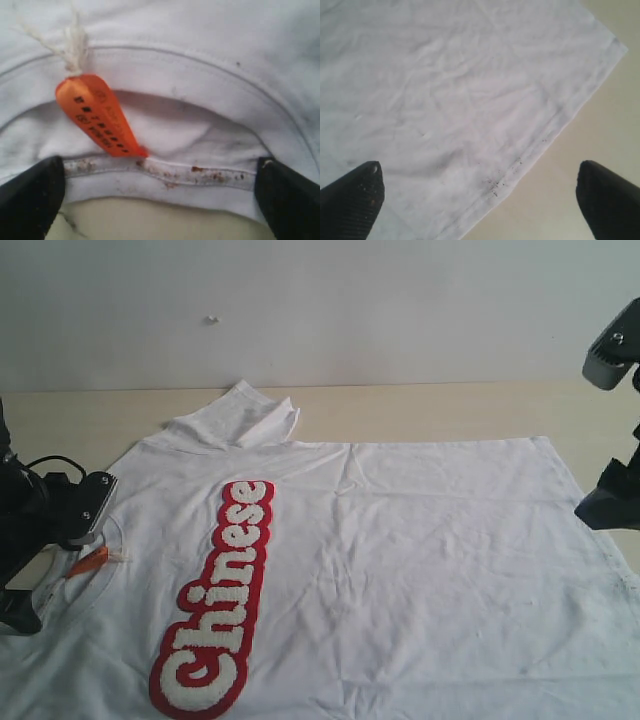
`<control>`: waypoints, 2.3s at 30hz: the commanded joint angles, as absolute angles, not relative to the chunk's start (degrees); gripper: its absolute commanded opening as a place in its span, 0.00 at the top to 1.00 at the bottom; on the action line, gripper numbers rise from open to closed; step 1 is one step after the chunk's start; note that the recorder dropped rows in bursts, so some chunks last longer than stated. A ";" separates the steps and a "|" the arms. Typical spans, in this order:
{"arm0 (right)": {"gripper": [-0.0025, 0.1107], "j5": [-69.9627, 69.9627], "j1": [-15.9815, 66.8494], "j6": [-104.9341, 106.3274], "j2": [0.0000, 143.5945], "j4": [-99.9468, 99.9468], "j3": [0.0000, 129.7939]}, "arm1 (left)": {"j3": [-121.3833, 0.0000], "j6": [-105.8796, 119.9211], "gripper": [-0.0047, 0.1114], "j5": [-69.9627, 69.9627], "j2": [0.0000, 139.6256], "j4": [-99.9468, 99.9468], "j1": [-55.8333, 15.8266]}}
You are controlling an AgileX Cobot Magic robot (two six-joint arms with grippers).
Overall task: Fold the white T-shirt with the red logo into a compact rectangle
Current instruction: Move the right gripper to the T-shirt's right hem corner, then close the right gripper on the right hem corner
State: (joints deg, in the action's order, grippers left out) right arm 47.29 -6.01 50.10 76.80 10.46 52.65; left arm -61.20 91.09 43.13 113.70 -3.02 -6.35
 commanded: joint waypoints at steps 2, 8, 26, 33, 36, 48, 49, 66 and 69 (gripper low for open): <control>0.05 46.74 -6.02 66.27 79.05 10.39 52.97 | -59.36 91.23 0.06 40.11 117.38 -3.11 -6.09; 0.05 47.46 -6.02 72.49 80.67 2.10 52.97 | -59.36 91.23 0.06 40.11 117.38 -3.11 -6.09; 0.05 55.74 -6.02 76.89 96.25 -3.83 57.65 | -59.36 91.23 0.06 40.11 117.38 -3.11 -6.09; 0.05 57.41 -6.02 78.24 102.45 -6.17 61.17 | -59.36 91.23 0.06 40.11 117.38 -3.11 -6.09; 0.05 58.22 -6.02 78.35 104.95 -6.02 62.47 | -59.36 91.23 0.06 40.11 117.38 -3.11 -6.09; 0.05 53.56 -10.09 79.47 110.74 -1.64 68.42 | -59.36 91.23 0.06 40.11 117.38 -3.11 -6.09; 0.05 52.86 -10.09 79.47 111.21 -2.00 68.42 | -59.36 91.23 0.06 40.11 117.38 -3.11 -6.09; 0.05 53.09 -13.80 81.01 117.01 -4.60 72.42 | -59.36 91.23 0.06 40.11 117.38 -3.11 -6.09; 0.05 52.79 -13.78 83.10 117.28 -3.08 72.42 | -59.36 91.23 0.06 40.11 117.38 -3.11 -6.09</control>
State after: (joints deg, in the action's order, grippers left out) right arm 52.31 -13.61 81.14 116.96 -4.32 71.98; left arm -61.20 91.09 43.13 113.70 -3.02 -6.35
